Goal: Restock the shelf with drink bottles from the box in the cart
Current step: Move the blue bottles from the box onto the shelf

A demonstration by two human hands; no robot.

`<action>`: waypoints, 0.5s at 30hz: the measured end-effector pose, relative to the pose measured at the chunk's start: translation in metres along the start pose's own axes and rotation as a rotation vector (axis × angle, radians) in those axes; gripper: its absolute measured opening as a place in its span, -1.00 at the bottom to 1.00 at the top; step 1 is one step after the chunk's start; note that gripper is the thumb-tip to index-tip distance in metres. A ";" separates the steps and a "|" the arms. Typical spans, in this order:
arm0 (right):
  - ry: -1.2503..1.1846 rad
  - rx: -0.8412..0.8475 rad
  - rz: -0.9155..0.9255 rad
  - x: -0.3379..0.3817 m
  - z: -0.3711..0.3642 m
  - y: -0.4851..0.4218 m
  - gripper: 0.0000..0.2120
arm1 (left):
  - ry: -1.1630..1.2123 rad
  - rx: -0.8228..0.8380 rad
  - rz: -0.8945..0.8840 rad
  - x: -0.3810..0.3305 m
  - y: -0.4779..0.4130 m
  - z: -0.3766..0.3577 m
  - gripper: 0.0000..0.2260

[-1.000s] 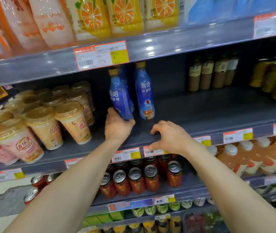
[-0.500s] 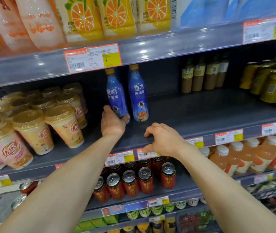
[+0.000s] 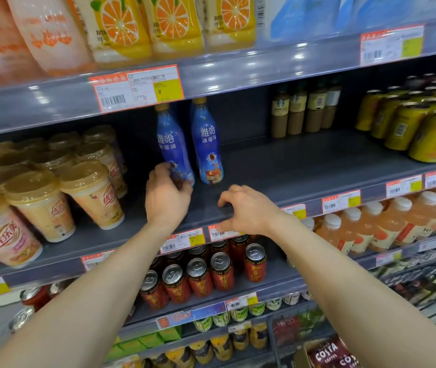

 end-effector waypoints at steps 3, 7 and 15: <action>0.028 0.001 -0.011 0.003 0.004 0.004 -0.45 | -0.006 0.034 -0.173 -0.014 0.029 0.010 -0.69; 0.038 -0.088 -0.015 0.010 0.008 0.023 -0.43 | -0.029 0.127 -0.314 -0.024 0.082 0.021 -0.71; 0.062 -0.166 -0.157 0.008 -0.012 0.150 -0.54 | -0.135 0.602 -0.239 -0.011 0.239 0.025 -0.68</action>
Point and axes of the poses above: each hand's wrist, its own y-axis away from the middle knuckle, its own z-axis out of the back of the hand, x = y × z, the point moved 3 cm from there along -y, towards the middle knuckle, and after that the axes turned 5 degrees about -z, right-handed, at the moved point
